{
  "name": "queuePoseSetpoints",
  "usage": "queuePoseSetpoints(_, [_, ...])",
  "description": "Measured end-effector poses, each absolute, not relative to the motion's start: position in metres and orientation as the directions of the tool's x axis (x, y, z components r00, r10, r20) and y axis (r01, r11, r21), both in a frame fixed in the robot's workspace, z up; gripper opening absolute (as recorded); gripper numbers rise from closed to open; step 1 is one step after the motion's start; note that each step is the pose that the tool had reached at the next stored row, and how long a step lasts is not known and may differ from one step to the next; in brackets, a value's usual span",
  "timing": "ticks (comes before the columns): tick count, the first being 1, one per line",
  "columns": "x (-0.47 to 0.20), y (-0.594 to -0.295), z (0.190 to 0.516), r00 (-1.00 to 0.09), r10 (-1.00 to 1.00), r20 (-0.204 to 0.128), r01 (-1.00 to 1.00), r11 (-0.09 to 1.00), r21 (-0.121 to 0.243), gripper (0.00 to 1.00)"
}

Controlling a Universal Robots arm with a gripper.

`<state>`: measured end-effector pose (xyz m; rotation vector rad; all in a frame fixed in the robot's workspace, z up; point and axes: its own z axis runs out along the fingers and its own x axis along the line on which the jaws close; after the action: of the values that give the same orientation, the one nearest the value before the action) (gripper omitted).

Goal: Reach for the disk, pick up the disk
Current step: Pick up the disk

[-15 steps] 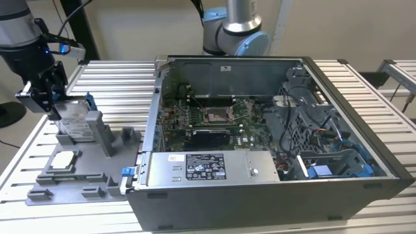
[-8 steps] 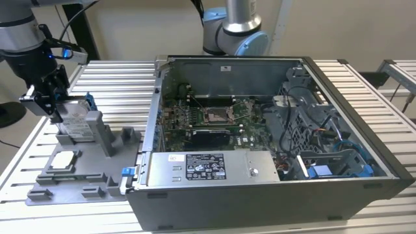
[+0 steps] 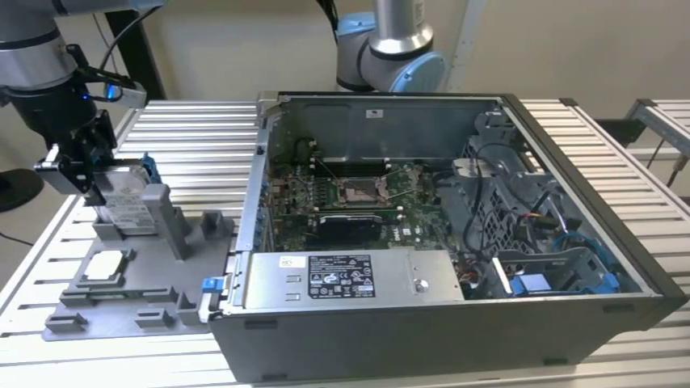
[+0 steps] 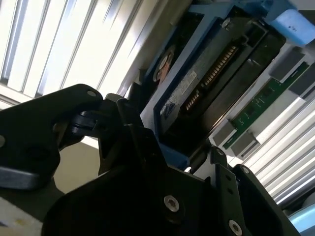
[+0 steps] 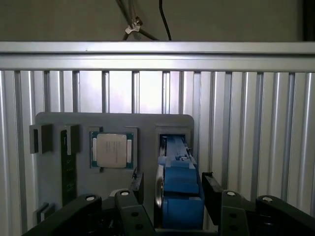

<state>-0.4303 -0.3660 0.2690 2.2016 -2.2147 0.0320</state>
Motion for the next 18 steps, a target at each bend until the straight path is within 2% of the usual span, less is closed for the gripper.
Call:
queuePoseSetpoints(7, [-0.4303, -0.3660, 0.2689, -0.006, -1.000, 0.028, -1.000, 0.006, -0.002, 1.00])
queuePoseSetpoints(8, [-0.4303, -0.3660, 0.2689, -0.006, -1.000, 0.028, -1.000, 0.006, -0.002, 0.00])
queuePoseSetpoints(18, [-0.4303, -0.3660, 0.2689, -0.006, -1.000, 0.028, -1.000, 0.006, -0.002, 0.00])
